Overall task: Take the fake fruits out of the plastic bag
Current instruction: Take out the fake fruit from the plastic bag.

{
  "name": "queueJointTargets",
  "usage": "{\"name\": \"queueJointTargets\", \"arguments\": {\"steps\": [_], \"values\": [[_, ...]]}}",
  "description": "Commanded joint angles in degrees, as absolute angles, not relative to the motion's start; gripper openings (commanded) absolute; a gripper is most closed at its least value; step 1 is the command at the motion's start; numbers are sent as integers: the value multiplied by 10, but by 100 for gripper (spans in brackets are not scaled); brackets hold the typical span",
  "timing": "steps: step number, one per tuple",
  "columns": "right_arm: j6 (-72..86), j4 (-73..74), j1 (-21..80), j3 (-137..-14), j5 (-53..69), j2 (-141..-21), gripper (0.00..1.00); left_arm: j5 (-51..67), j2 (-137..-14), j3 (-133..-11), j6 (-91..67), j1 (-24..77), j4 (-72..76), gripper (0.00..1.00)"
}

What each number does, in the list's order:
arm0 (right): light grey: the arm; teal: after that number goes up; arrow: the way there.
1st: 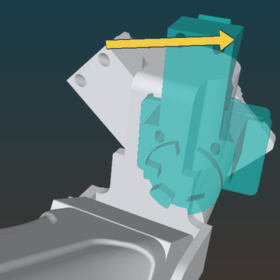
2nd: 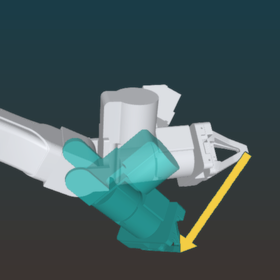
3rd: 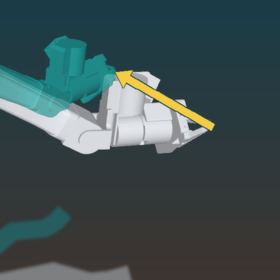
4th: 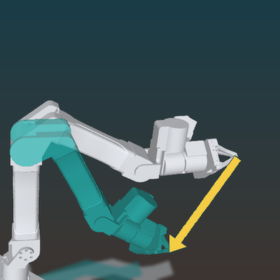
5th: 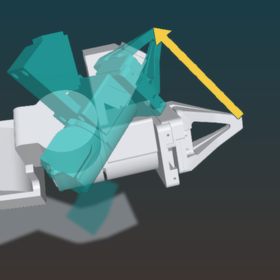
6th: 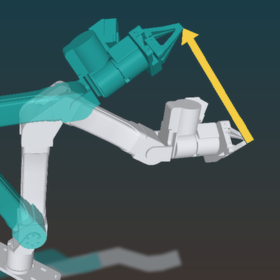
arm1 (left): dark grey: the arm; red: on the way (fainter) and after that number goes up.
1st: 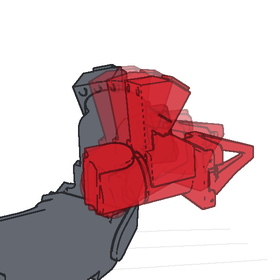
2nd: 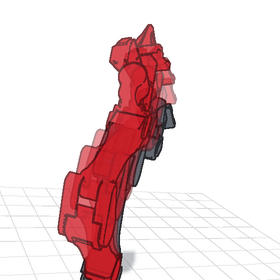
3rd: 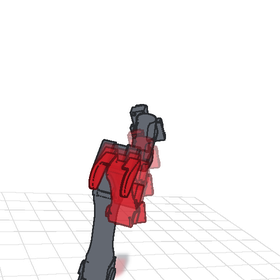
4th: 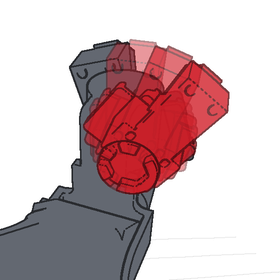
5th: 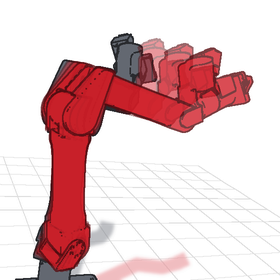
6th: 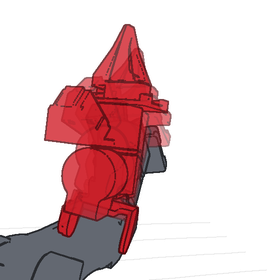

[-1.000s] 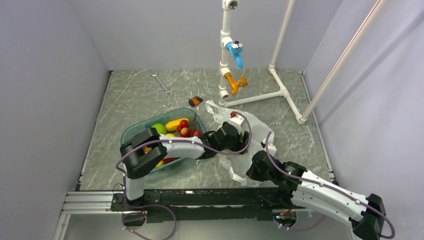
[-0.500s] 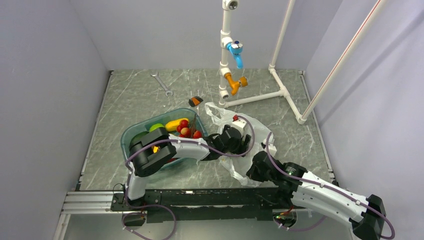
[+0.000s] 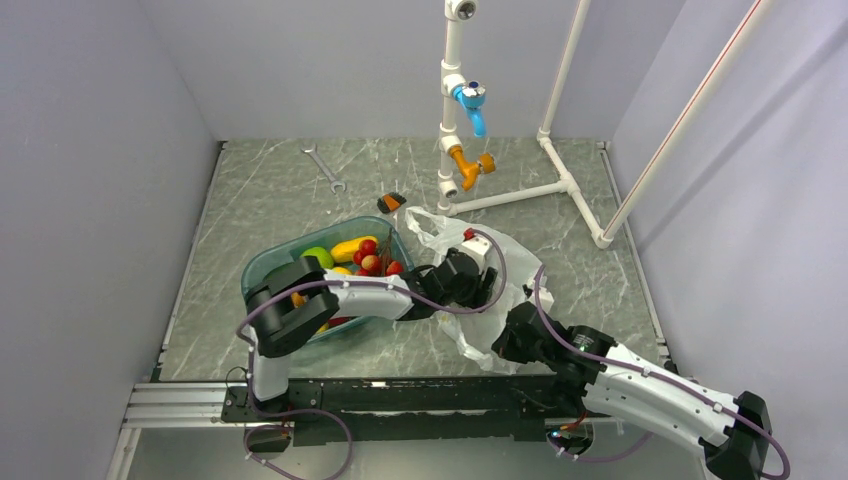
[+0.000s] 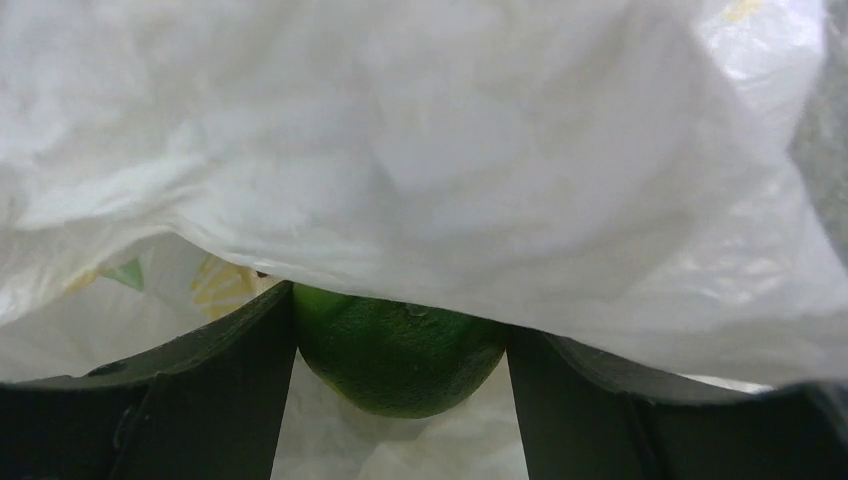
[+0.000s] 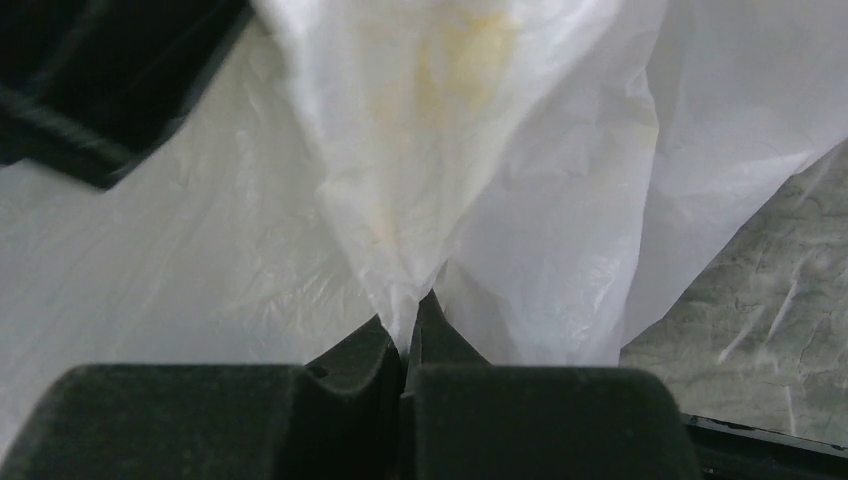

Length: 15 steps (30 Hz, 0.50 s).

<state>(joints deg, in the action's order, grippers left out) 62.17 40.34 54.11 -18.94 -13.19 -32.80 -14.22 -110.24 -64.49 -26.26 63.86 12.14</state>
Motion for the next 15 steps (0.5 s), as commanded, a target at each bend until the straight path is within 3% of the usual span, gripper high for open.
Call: {"name": "queueJointTargets", "arguments": {"steps": [1,15], "values": [[624,380,543,-181,-137,-323,0,-108,-1012,-626,-258,640,114,44],[606,386,543,-191,-161,-306,0,-41,-857,-605,-245,639,6,34]]}}
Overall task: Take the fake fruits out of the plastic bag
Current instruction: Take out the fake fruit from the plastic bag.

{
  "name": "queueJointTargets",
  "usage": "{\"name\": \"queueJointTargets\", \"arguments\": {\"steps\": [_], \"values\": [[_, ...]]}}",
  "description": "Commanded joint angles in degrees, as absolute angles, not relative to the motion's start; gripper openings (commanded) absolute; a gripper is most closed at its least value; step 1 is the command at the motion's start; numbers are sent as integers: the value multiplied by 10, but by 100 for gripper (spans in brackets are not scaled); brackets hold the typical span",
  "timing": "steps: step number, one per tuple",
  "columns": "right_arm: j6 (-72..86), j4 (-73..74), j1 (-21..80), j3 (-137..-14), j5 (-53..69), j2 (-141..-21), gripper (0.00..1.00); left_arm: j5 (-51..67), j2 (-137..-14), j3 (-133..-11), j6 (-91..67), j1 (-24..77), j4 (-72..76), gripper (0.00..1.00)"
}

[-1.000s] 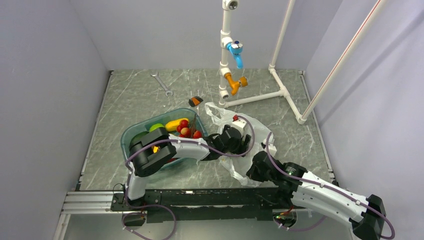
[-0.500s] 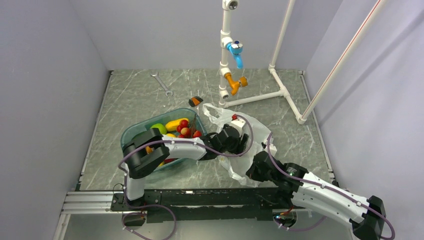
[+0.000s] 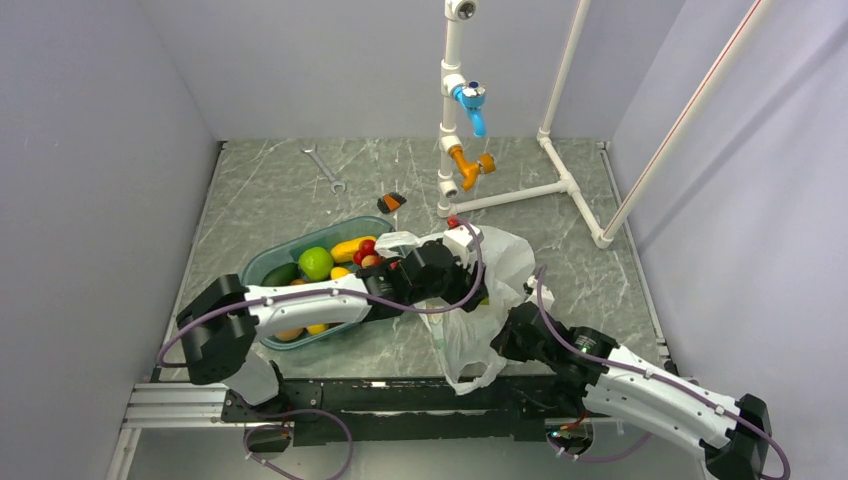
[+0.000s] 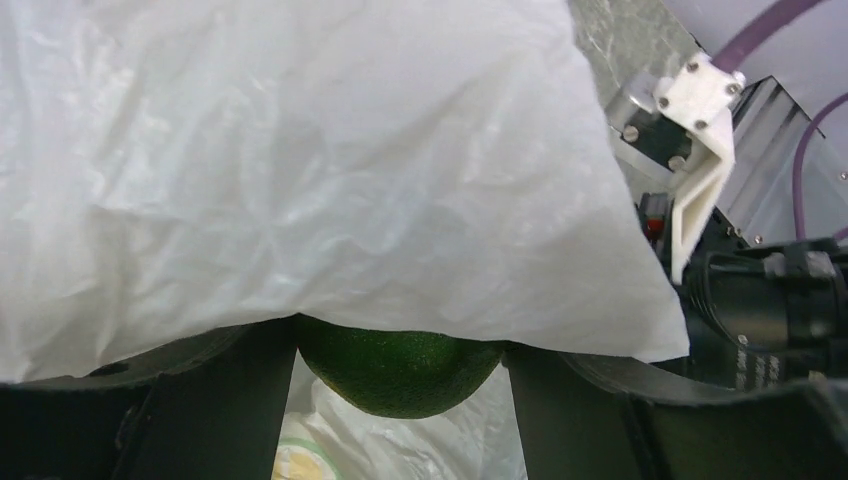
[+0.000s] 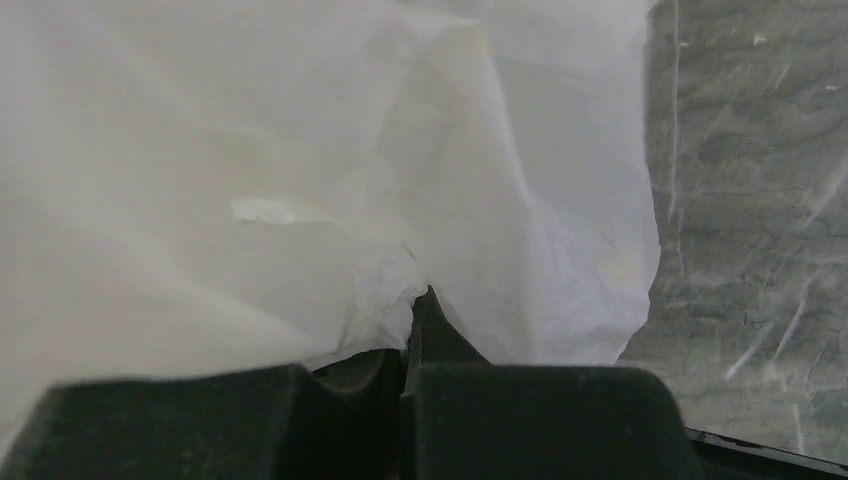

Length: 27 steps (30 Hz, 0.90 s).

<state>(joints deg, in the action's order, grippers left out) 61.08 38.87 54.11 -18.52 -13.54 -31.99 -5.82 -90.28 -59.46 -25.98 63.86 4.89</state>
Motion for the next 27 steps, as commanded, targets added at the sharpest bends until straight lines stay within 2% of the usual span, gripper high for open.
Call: {"name": "queueJointTargets", "arguments": {"steps": [1,6,18,19,25,27], "values": [[609,389,543,-192,-164,-301,0,-43,-851,-602,-244,639,-12,33],[616,408,544,-197,-182,-275,0,-27,-850,-570,-260,632,-17,32],[599,414,543,-221,-172,-232,0,24,-992,-601,-305,629,26,24],[596,413,544,-222,-169,-224,3,28,-990,-591,-307,629,34,24],[547,410,543,-233,-165,-206,67,45,-951,-532,-296,629,85,32],[541,378,543,-227,-154,-217,80,56,-952,-531,-294,628,88,35]]}}
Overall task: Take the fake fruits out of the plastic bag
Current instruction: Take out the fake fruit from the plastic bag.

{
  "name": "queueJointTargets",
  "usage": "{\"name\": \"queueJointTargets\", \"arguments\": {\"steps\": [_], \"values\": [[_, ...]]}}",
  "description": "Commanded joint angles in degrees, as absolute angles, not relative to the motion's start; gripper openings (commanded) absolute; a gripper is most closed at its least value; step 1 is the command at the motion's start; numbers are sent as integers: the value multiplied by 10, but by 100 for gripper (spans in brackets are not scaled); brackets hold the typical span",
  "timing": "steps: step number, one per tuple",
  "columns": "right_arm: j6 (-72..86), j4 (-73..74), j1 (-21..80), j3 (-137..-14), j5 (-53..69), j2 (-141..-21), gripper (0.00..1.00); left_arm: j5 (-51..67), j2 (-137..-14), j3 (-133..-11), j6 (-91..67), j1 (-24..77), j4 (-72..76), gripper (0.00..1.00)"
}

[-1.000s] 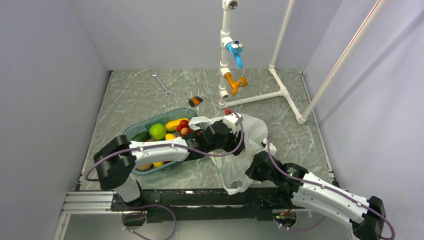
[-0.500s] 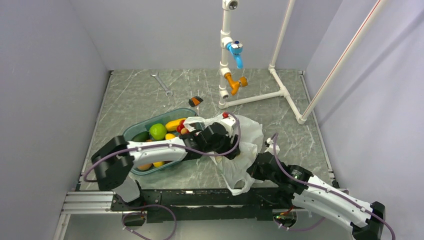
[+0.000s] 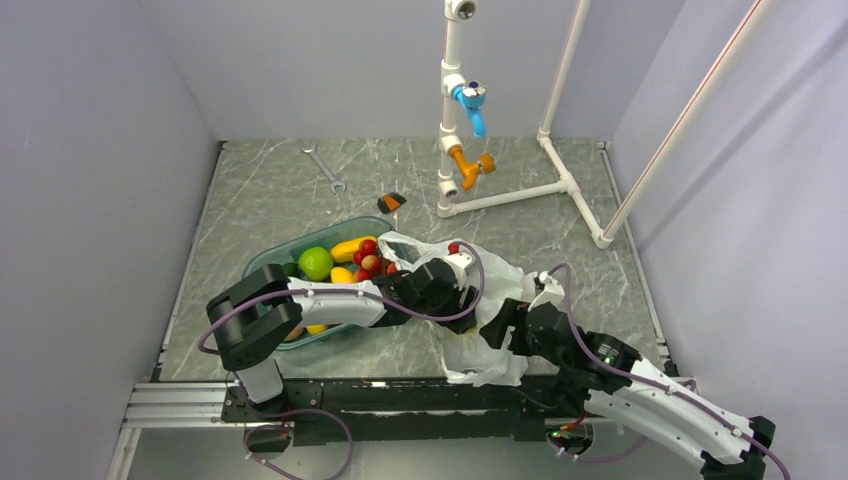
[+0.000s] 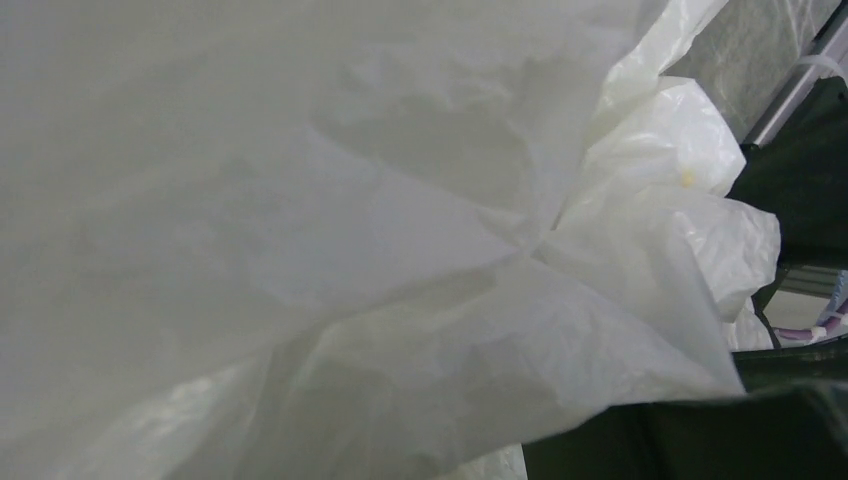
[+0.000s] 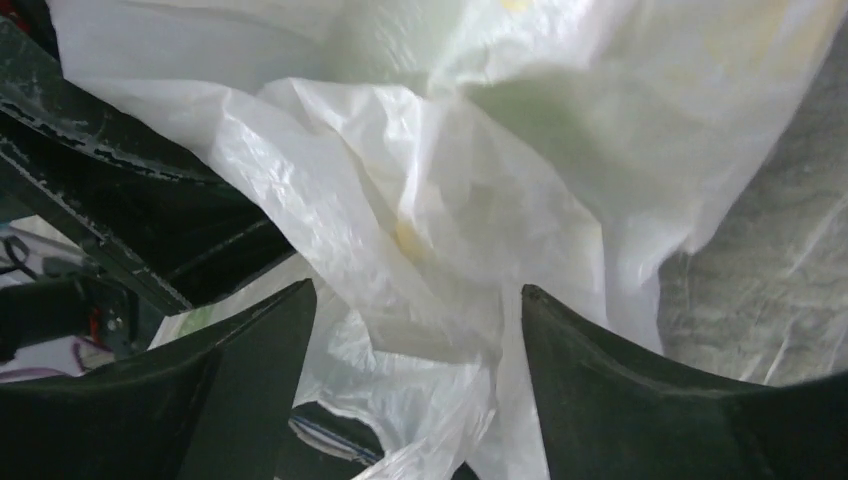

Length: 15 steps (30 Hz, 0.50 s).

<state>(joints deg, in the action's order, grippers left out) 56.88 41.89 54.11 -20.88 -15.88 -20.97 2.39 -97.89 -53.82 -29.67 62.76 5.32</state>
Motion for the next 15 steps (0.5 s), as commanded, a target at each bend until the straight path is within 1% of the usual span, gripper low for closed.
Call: {"name": "queueJointTargets", "arguments": {"steps": [1,2,5,8,10,11,12,13,14,15], "values": [[539,365,543,-227,-150,-230,84,60,-956,-532,-295,628,88,40],[538,355,543,-230,-148,-247,87,61,-960,-535,-297,629,89,45],[533,349,543,-249,-162,-308,91,58,-975,-541,-295,628,90,58],[535,359,543,-270,-193,-354,90,56,-982,-544,-287,629,86,65],[541,364,543,-277,-210,-361,89,58,-977,-536,-284,628,91,72],[540,361,543,-277,-216,-359,83,61,-972,-530,-283,628,96,76],[535,356,543,-275,-218,-354,74,61,-966,-523,-282,629,99,88],[534,353,543,-271,-224,-348,65,62,-960,-518,-281,629,100,95],[539,353,543,-266,-232,-341,59,61,-953,-512,-278,629,100,99],[544,356,543,-262,-240,-335,55,60,-946,-505,-277,629,99,99]]}}
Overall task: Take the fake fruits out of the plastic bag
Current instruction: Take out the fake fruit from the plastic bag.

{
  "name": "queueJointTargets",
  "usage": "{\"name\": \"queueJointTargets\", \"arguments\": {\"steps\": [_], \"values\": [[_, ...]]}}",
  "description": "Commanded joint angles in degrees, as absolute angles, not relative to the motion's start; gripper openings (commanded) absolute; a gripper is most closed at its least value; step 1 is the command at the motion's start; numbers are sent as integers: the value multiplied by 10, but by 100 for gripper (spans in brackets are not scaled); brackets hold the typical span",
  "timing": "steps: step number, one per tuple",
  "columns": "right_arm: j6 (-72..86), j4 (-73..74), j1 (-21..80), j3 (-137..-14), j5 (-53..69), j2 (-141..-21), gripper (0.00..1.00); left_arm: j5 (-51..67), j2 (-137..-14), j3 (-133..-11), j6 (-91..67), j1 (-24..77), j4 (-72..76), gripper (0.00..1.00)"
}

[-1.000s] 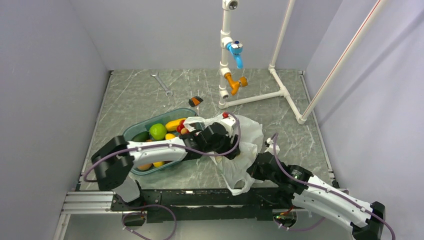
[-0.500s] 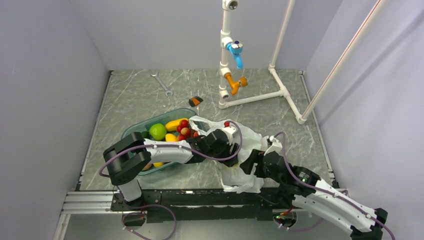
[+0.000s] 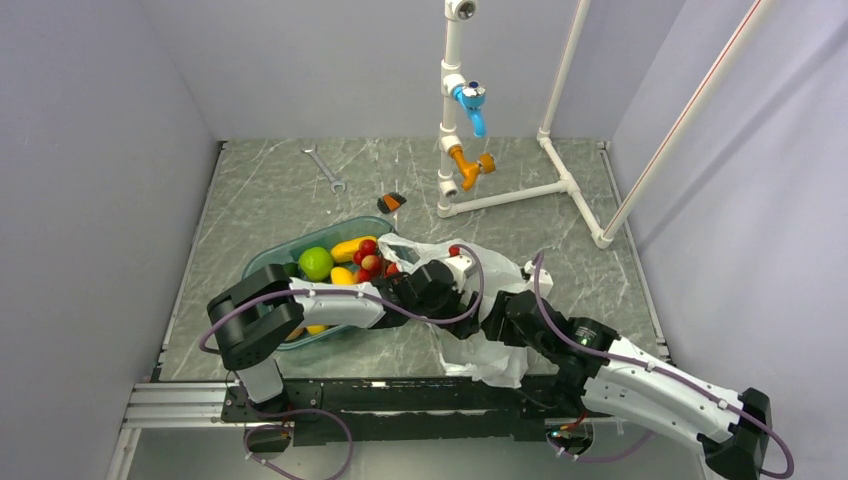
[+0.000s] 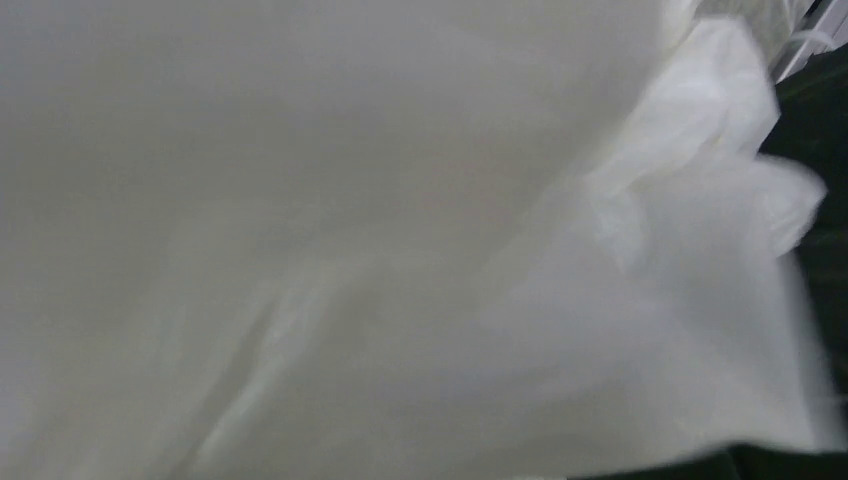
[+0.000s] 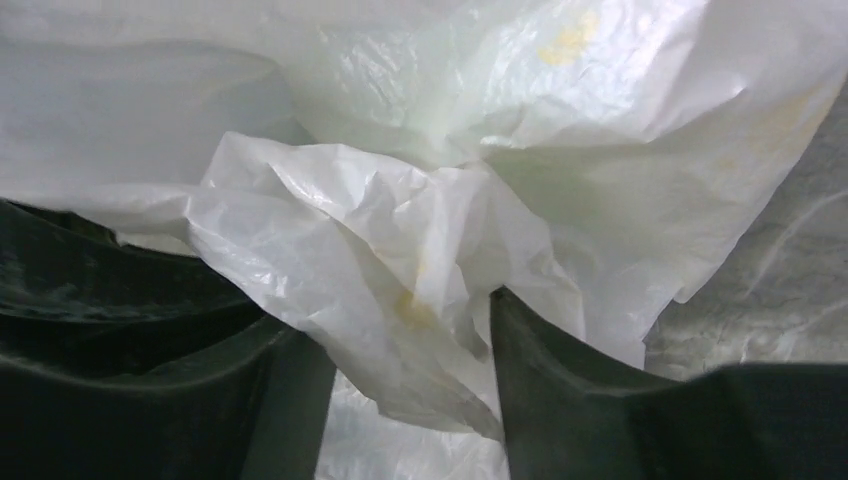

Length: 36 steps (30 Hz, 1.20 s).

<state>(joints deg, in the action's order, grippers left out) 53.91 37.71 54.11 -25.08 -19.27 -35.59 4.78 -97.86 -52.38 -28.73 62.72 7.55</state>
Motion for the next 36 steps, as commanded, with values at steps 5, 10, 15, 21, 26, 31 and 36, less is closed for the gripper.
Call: {"name": "queueJointTargets", "arguments": {"steps": [5,10,15,21,26,31,36], "values": [[561,377,543,-254,-258,-312,22,54,-917,-481,-265,629,103,99],[558,377,544,-249,-247,-300,18,32,-930,-496,-262,629,109,99],[560,383,543,-255,-241,-300,4,-20,-958,-522,-274,628,118,93],[574,403,543,-259,-226,-283,0,-88,-937,-517,-282,629,130,82],[577,414,543,-253,-187,-261,0,-105,-913,-506,-279,628,138,90],[576,434,543,-257,-173,-234,0,-104,-926,-518,-280,628,145,93],[578,443,543,-260,-174,-226,0,-105,-961,-563,-279,628,127,88]]}}
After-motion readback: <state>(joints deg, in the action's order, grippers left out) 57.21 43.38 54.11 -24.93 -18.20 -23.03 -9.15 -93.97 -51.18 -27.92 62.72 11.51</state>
